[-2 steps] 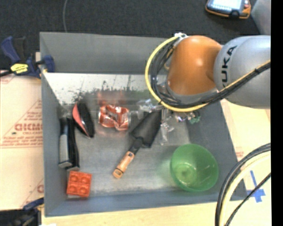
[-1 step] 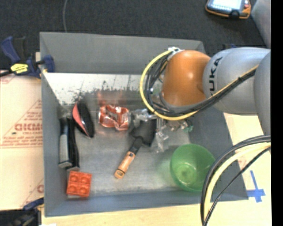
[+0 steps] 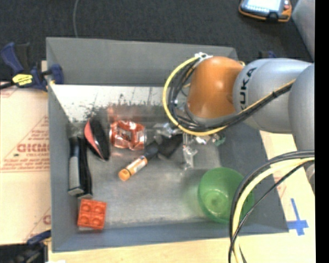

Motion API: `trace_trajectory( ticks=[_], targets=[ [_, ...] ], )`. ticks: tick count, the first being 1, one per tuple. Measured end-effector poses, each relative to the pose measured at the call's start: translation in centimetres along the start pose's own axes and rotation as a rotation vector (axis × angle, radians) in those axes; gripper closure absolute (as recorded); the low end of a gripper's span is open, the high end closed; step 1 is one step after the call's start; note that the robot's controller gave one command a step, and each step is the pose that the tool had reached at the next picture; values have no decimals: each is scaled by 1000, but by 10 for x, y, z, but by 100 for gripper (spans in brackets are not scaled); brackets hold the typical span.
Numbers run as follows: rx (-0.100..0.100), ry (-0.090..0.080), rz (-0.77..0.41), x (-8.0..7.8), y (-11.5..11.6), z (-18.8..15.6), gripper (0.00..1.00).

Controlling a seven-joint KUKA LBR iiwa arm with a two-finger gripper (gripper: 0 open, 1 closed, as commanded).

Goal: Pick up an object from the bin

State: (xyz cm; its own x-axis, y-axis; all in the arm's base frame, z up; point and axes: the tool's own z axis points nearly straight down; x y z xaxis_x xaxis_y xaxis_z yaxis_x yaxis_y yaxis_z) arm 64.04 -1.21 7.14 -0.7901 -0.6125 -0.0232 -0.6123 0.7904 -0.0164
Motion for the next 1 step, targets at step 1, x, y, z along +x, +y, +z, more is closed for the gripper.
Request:
trace_trajectory(
  ticks=[1],
  targets=[
    [-11, 10, 1, 7, 6, -1, 100]
  ],
)
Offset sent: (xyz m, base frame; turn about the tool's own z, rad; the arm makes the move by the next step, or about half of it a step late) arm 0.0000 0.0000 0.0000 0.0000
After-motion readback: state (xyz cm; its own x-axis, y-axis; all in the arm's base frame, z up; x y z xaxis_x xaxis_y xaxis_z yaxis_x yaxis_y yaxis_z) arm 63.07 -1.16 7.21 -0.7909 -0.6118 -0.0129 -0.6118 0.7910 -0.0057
